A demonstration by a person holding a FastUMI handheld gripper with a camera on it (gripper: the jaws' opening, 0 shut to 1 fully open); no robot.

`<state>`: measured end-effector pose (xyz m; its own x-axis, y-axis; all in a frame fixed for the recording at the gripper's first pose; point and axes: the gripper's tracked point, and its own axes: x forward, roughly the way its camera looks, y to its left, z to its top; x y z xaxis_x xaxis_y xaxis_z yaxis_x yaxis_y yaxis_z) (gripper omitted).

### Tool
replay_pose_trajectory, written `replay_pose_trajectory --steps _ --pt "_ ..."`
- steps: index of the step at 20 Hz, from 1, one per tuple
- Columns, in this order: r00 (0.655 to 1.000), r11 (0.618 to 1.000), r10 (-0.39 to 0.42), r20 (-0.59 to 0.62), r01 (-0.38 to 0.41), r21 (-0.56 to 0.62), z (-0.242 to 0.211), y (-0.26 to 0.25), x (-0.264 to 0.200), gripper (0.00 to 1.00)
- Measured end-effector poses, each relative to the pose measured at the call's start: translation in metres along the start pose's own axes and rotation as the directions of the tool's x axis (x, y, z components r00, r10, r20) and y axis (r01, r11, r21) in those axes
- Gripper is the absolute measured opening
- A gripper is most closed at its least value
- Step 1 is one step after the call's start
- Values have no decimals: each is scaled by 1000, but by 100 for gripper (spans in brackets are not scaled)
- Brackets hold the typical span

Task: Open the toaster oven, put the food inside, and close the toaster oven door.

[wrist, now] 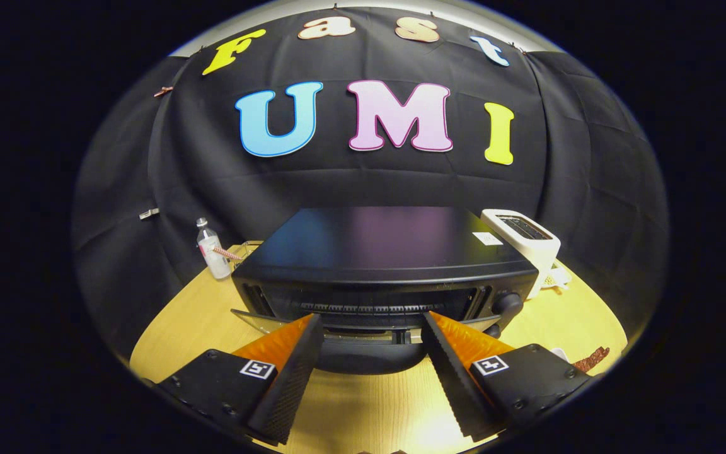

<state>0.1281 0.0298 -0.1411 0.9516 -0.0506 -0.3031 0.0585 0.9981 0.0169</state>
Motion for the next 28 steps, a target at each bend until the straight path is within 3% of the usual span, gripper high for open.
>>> replay_pose_trajectory --steps 7,10,15,20,28 --pt "999 1000 9 -53 -11 -22 -47 0 -33 97" --pt "991 999 18 -135 -24 -40 -85 1 -45 98" --pt "961 1000 13 -276 -6 25 -138 -5 -61 98" --pt "968 998 46 -245 -52 -19 -110 -15 -87 98" --pt "998 999 18 -67 -21 -41 15 -111 -130 98"
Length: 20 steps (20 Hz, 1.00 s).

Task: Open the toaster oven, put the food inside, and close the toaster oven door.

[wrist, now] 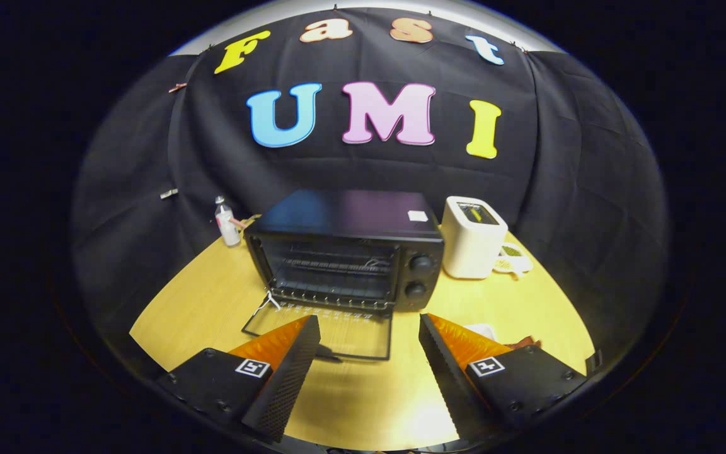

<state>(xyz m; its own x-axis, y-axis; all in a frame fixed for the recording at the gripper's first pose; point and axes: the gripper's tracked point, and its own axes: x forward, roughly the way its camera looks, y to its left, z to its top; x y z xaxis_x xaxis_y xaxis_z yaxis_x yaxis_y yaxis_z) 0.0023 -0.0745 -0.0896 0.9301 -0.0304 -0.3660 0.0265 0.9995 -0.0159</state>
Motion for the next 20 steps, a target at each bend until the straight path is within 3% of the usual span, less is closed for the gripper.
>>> replay_pose_trajectory --steps 3,8,15,20 --pt "999 998 -42 5 42 47 16 -47 -9 98" --pt "997 996 -64 -47 67 66 3 -124 -3 98" --pt "983 986 18 -184 14 168 -43 -199 25 99" --pt "948 973 113 -299 -45 226 -90 -219 46 99"
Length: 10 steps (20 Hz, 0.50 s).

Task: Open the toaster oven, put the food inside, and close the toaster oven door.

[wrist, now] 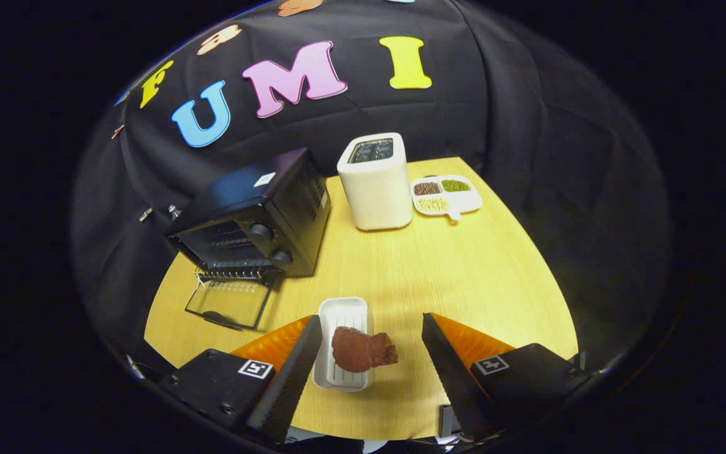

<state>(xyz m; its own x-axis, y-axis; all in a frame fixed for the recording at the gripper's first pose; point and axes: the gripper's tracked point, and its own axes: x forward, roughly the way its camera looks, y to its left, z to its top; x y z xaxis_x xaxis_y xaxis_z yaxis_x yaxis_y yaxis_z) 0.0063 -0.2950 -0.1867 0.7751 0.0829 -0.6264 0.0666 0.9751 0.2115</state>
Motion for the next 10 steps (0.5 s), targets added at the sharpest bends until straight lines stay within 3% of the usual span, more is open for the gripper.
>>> replay_pose_trajectory --steps 4,10 --pt "992 995 89 -93 -84 59 -21 -5 15 96" --pt "970 981 171 -175 -151 120 -43 3 28 56"
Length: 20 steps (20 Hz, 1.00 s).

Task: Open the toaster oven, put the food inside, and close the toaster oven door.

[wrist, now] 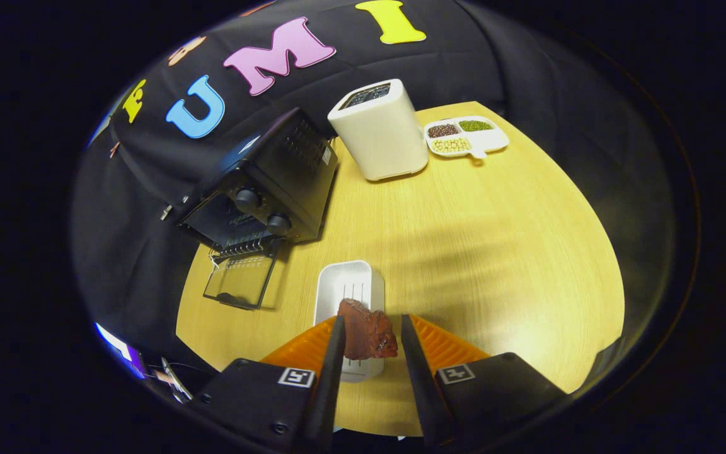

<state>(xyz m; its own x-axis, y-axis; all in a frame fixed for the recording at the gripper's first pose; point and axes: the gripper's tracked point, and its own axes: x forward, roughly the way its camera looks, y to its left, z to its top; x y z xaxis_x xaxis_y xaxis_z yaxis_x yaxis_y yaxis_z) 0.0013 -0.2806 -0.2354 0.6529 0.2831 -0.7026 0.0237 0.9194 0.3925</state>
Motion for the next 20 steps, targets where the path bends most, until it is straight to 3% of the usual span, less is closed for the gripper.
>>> replay_pose_trajectory --steps 2,5,9,14,20 --pt "1000 1000 1 -16 -1 -7 -5 -2 2 51" --pt "999 999 -1 -37 2 36 -6 -5 3 27" --pt "998 999 39 -46 -38 25 -3 9 -3 17" --pt "1000 1000 6 -26 -6 0 9 20 -20 13" --pt "994 999 -41 97 43 -22 33 67 -65 13"
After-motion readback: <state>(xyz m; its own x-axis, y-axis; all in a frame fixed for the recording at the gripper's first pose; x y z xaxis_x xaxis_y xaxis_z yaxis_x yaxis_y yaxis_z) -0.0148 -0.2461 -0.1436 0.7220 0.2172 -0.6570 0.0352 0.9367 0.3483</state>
